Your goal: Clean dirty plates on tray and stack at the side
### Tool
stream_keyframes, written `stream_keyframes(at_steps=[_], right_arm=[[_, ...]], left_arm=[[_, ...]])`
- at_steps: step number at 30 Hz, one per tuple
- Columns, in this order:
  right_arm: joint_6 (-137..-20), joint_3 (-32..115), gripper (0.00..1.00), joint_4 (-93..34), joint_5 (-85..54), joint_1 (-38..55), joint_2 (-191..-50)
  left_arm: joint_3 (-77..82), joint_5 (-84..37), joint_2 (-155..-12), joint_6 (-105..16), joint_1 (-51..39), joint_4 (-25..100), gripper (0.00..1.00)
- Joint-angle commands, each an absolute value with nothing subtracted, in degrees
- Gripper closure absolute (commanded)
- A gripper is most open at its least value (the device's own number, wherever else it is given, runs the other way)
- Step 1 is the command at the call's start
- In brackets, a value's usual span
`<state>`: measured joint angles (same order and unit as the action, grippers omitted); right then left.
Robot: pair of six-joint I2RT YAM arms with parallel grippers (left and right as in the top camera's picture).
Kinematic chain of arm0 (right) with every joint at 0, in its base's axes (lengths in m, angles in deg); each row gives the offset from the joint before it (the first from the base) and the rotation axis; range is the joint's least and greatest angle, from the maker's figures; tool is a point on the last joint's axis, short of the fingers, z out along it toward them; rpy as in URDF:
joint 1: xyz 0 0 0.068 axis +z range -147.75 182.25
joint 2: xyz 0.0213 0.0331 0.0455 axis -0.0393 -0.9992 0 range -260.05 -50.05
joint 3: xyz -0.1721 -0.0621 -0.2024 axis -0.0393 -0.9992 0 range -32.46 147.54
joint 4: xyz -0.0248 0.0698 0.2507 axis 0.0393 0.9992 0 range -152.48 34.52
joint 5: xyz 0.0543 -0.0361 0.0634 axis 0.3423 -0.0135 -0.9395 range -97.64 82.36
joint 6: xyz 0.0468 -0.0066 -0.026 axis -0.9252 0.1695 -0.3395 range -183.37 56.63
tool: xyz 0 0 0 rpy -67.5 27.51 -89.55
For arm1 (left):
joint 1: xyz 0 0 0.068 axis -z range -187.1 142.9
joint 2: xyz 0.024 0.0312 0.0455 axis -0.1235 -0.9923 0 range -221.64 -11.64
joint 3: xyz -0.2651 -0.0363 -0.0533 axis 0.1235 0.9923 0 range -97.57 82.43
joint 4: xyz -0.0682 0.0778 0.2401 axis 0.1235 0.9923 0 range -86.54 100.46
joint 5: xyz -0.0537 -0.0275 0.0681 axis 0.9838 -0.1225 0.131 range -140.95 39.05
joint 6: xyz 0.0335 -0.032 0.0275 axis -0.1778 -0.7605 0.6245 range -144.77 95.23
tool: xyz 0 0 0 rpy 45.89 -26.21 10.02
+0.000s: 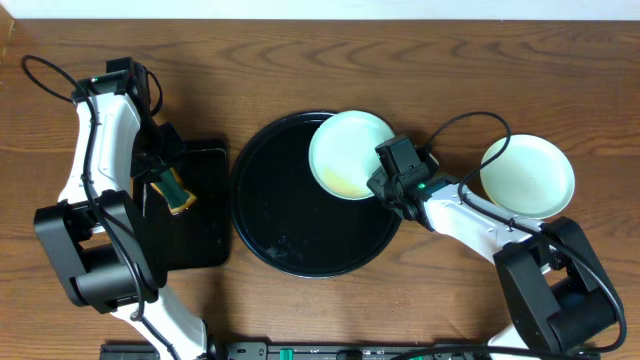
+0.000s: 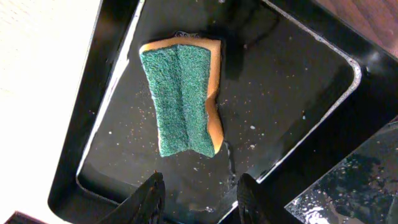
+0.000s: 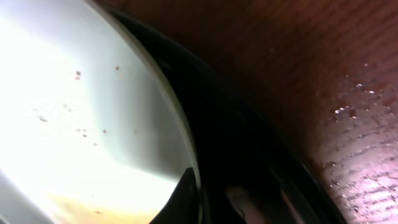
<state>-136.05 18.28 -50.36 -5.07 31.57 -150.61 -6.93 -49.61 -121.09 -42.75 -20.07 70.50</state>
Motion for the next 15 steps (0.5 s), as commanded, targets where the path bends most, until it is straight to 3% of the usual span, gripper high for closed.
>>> stream_keyframes(at_steps=[1, 15], right_arm=[[-131.0, 17.4, 0.99, -51.1, -3.4, 31.6, -151.4], [-118.6, 19.2, 0.99, -53.2, -3.9, 31.6, -150.6]], left_arm=[[-7.6, -50.0, -120.7, -42.4, -20.1, 70.7, 0.61], [-7.6, -50.0, -120.7, -42.4, -20.1, 71.0, 0.61]])
